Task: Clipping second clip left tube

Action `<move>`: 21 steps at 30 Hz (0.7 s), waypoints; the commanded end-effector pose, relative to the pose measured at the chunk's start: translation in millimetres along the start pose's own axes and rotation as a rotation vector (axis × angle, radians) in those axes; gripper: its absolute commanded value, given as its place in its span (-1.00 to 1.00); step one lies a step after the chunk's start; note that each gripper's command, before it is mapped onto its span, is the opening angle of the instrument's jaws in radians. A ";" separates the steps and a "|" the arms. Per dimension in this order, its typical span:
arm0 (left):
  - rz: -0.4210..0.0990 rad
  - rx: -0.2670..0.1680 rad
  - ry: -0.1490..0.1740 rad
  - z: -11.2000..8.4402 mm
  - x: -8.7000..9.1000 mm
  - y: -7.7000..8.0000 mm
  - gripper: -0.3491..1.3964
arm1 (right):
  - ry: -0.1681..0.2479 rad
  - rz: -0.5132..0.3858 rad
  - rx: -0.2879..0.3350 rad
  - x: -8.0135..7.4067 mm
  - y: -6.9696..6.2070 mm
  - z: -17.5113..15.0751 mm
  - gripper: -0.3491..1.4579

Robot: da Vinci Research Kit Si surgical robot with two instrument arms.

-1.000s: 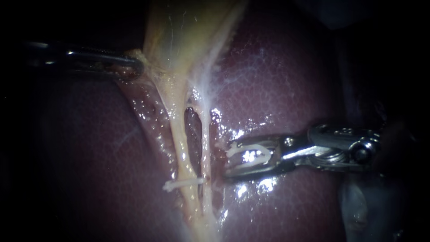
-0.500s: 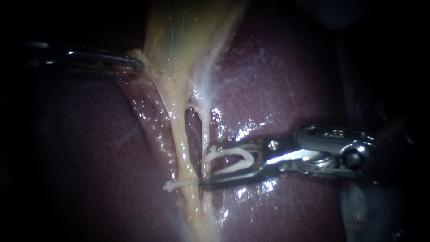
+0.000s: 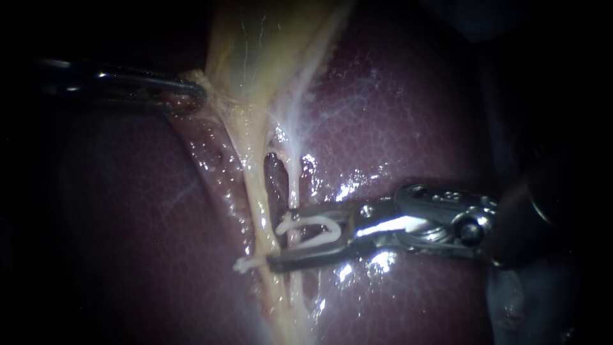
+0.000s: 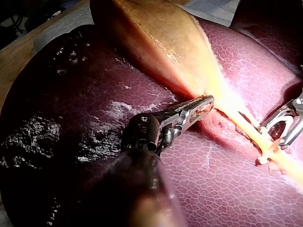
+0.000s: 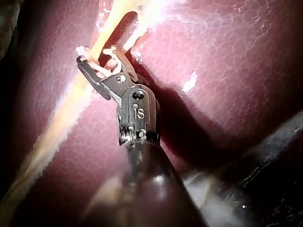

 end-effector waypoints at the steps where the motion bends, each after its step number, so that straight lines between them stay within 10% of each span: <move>1: 0.000 0.000 0.000 0.0 0.0 0.0 -1.00 | -0.003 0.004 0.003 -0.4 0.4 0.2 -0.10; 11: 0.001 0.000 0.000 0.0 0.1 0.0 -1.00 | -0.002 0.041 0.045 -1.7 3.2 1.0 -0.10; 21: 0.001 -0.001 0.000 0.1 0.2 0.1 -1.00 | 0.044 0.098 0.169 -0.3 2.3 3.7 -0.09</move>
